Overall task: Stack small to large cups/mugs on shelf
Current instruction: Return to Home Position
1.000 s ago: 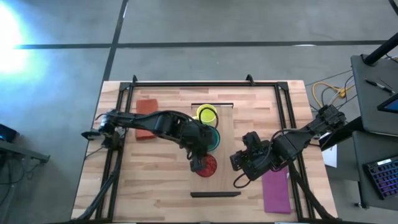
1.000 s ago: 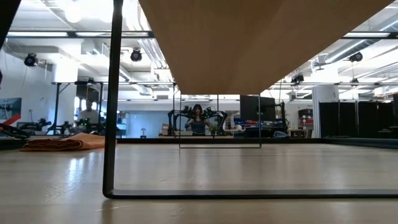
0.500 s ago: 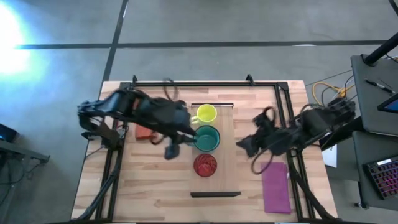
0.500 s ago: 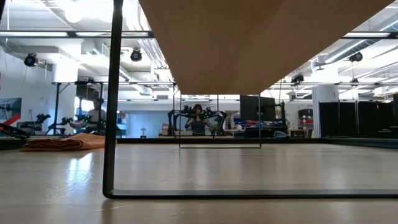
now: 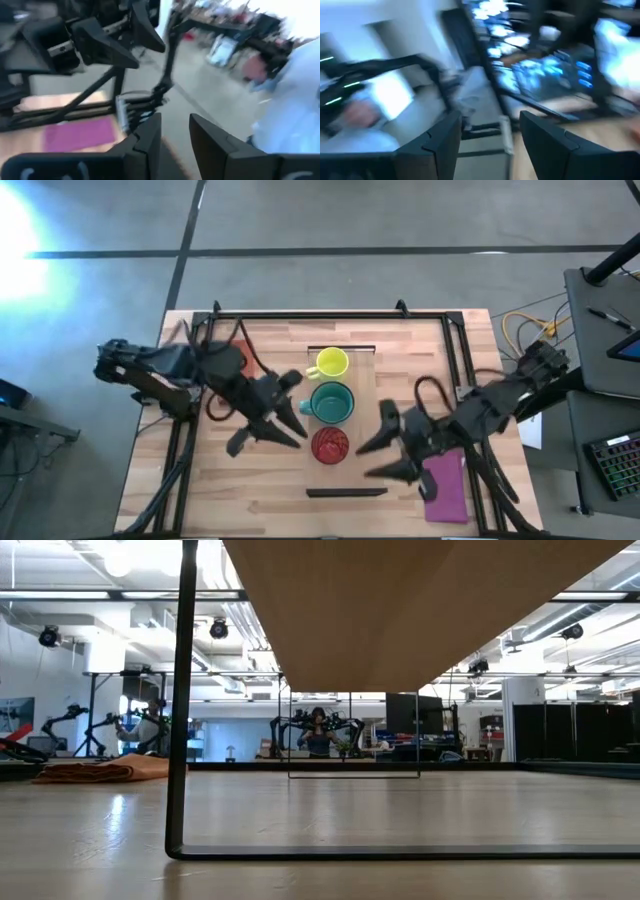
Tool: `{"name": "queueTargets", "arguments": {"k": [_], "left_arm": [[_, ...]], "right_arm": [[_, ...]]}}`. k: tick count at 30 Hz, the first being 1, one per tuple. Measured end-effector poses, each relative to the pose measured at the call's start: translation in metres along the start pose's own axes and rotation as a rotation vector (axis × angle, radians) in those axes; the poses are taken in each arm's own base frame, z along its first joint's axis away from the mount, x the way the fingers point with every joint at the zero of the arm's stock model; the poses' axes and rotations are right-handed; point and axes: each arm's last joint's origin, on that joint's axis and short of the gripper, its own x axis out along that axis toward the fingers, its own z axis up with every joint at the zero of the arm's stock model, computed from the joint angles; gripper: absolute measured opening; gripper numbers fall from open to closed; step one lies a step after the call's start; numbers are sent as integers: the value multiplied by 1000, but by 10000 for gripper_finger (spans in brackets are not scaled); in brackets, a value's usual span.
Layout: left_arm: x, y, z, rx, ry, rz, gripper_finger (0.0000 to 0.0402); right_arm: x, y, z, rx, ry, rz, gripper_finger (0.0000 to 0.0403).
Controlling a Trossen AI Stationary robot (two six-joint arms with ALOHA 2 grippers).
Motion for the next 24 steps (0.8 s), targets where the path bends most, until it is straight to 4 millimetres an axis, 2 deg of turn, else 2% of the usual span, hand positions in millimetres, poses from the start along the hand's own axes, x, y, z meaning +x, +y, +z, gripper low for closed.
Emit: {"name": "queueTargets", "arguments": {"k": [3, 5, 11, 15, 20, 24], "left_arm": [[-2, 10, -24, -13, -83, -17, 87], [-15, 16, -33, -21, -145, 5, 87], [-71, 22, -61, -8, -268, 95, 87], [-98, 20, -88, -28, -325, 174, 87], [-117, 19, -128, -50, -387, 231, 87], [-126, 20, -158, -36, -482, 199, 87]], "right_arm": [[2, -7, -16, -45, -30, 47, 196], [-9, -20, -19, -26, -35, 18, 196], [-74, -57, -28, 19, -150, -23, 196], [-118, -77, -42, 22, -241, -13, 196], [-152, -100, -72, 21, -282, -73, 196], [-168, -111, -89, -1, -362, -45, 196]]}}
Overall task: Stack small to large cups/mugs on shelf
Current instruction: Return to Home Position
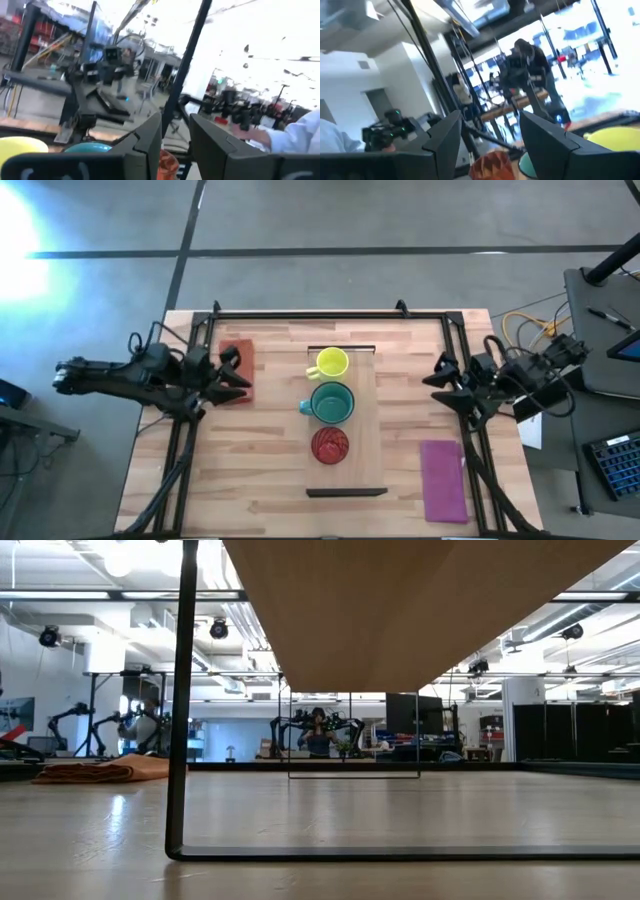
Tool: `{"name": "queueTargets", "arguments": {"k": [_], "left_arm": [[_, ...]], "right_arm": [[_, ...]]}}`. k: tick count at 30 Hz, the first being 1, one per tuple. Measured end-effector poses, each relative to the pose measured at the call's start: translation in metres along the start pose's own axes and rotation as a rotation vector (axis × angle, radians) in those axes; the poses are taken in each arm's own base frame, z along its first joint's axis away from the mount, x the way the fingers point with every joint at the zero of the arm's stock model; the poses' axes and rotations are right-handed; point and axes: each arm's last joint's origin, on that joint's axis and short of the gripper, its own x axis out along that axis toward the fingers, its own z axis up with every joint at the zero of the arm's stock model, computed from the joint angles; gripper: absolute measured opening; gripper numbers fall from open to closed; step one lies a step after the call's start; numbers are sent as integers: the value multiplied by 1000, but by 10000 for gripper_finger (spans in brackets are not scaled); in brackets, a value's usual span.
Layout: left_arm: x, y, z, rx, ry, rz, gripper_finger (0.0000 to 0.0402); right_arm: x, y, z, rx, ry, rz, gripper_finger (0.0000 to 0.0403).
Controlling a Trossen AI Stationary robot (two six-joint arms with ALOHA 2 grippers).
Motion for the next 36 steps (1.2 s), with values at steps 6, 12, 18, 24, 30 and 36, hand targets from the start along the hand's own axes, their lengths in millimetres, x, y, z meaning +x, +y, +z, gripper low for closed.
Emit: {"name": "queueTargets", "arguments": {"k": [6, 12, 18, 24, 30, 36], "left_arm": [[-25, 14, -44, -4, 10, 39, 87], [-50, 22, -76, 1, -24, 58, 87], [-70, 35, -110, -85, -72, 147, 87], [-82, 42, -134, -186, -49, 162, 86], [-83, 50, -144, -253, -1, 294, 86], [-86, 56, -155, -347, 88, 393, 86]], "right_arm": [[-22, -15, -20, -27, -96, 31, 196], [-36, -28, -40, -18, -117, 39, 196], [-53, -40, -56, -19, -152, 48, 196], [-69, -51, -68, -68, -225, 57, 196], [-67, -59, -83, -111, -186, -70, 196], [-67, -71, -106, -44, -155, -232, 196]]}}
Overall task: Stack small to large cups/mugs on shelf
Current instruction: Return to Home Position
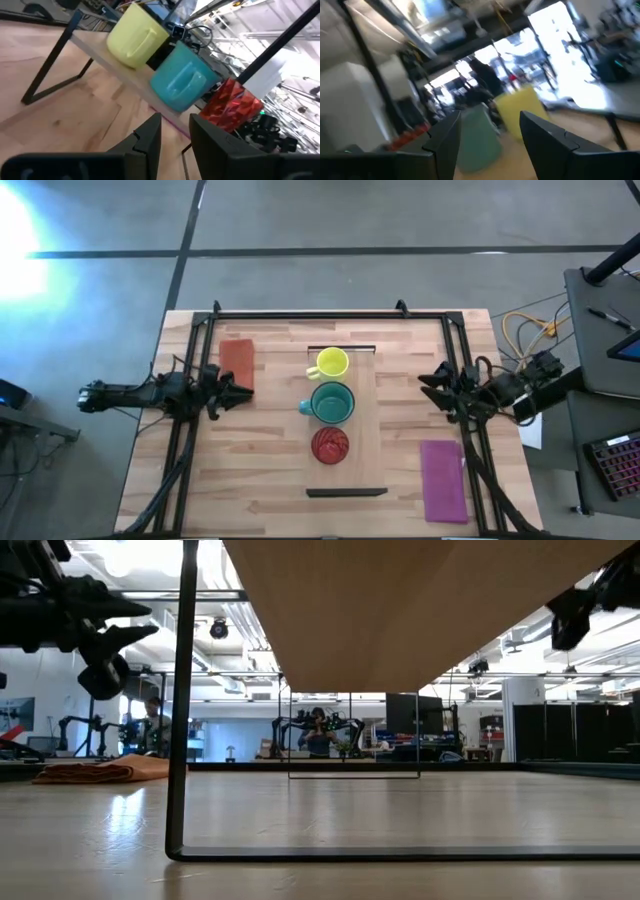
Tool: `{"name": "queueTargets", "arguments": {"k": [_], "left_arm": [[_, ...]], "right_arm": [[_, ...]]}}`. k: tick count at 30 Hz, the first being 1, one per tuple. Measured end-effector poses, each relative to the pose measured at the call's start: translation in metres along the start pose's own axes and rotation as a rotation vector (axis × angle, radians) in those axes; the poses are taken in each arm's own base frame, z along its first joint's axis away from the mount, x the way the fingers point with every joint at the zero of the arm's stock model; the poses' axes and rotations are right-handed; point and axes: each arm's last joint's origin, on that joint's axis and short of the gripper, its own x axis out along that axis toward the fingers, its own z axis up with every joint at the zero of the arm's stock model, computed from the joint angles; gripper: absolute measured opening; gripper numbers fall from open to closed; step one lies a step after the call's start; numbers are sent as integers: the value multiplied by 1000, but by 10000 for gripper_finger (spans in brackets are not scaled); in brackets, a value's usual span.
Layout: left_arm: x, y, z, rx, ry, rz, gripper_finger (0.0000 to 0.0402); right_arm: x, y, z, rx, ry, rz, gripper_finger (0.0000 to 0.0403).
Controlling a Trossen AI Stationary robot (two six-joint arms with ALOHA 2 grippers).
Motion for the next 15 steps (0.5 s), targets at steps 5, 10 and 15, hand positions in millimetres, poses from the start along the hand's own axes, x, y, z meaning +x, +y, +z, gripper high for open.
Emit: {"name": "queueTargets", "arguments": {"k": [5, 10, 15], "left_arm": [[2, 2, -1, 0, 1, 37, 86], [4, 4, -4, 3, 31, 62, 86], [6, 6, -6, 5, 56, 86, 86]], "right_arm": [[0, -4, -7, 28, 50, -93, 196], [-1, -6, -14, -5, 112, -111, 196], [-2, -7, -17, -26, 135, -117, 196]]}}
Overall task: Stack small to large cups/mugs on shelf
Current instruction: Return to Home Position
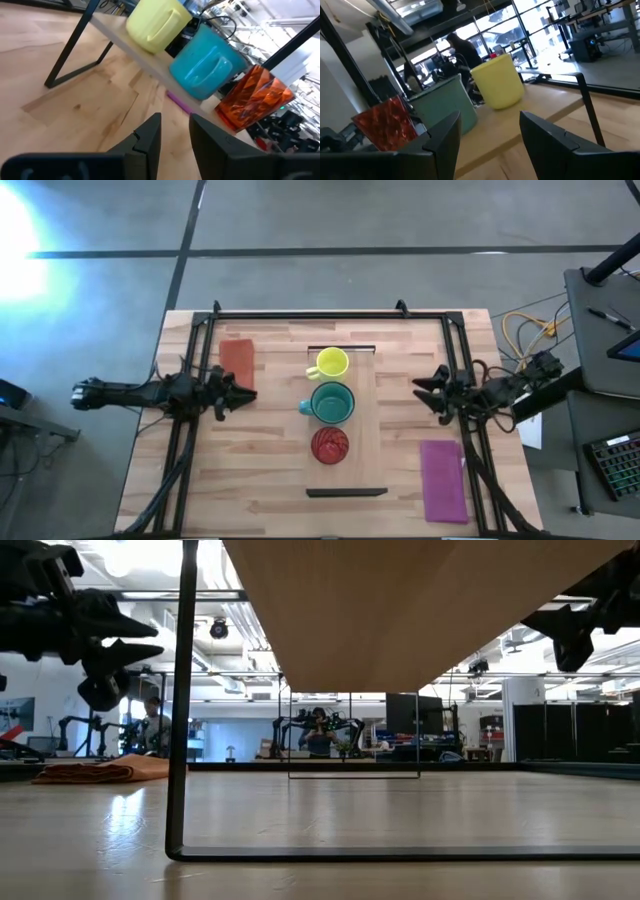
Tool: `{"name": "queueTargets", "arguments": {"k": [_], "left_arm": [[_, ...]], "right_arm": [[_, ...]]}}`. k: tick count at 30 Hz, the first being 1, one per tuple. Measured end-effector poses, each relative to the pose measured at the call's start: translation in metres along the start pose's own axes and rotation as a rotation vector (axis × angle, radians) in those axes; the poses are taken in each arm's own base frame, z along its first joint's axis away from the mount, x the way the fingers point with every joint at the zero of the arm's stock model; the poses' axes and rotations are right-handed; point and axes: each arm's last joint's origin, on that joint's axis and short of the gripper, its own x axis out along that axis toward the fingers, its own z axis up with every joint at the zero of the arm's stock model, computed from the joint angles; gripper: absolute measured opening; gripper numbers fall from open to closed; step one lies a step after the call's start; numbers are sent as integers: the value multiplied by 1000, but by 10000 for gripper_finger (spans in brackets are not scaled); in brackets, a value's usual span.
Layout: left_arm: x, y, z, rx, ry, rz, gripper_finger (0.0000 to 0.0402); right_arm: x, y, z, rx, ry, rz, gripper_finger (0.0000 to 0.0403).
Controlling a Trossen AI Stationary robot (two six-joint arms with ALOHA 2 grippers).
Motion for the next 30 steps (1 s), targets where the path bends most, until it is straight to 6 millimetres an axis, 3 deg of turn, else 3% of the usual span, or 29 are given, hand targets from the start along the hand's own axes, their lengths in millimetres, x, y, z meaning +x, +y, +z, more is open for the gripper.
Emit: {"name": "queueTargets", "arguments": {"k": [30], "left_arm": [[4, 2, -3, 5, 40, 34, 86]], "right_arm": [[0, -1, -2, -17, 21, -4, 196]]}}
